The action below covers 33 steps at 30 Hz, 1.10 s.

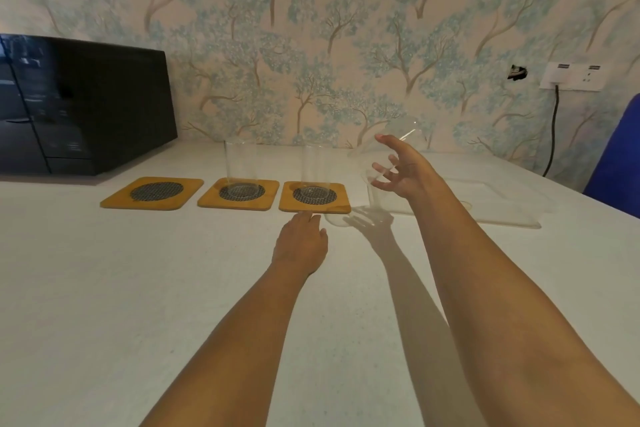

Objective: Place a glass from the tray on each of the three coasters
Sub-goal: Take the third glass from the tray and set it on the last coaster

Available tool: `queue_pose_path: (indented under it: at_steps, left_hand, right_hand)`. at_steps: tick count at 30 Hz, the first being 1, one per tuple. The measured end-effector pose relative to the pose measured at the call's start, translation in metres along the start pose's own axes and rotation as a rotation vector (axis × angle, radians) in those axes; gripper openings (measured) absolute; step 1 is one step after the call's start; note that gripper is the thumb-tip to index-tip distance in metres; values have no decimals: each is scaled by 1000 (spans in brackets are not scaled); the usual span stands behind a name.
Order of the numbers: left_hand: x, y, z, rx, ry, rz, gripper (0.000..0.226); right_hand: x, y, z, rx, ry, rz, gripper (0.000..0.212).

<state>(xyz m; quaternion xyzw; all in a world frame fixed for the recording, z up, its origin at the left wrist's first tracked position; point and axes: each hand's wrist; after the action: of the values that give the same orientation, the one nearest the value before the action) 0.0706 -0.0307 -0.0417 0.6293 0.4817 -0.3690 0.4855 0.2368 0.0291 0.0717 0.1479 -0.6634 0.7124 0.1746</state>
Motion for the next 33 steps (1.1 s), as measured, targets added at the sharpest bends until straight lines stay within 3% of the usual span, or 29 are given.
queue_pose_path:
  at_steps: [8, 15, 23, 33]
  left_hand:
    - [-24, -58, 23, -21, -11, -43, 48]
    - [-43, -110, 37, -84, -57, -110, 50]
    - [-63, -170, 44, -164, -70, -200, 51]
    - [-80, -219, 44, -271, -70, -214, 51]
  right_hand:
    - [45, 21, 24, -32, -35, -5, 83]
    - [90, 42, 40, 1, -107, -27, 45]
    - [145, 70, 53, -46, -124, 93, 81]
    - [200, 101, 48, -119, -175, 175, 88]
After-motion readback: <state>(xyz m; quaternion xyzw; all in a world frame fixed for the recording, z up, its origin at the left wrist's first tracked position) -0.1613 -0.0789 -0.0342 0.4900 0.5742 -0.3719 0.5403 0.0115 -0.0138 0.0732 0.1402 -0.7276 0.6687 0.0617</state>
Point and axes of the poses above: each hand's wrist, its own z-axis away from the middle knuckle, its own x-axis out of the palm, y = z × x, and after that the axes turned 6 degrees about -z, right-handed
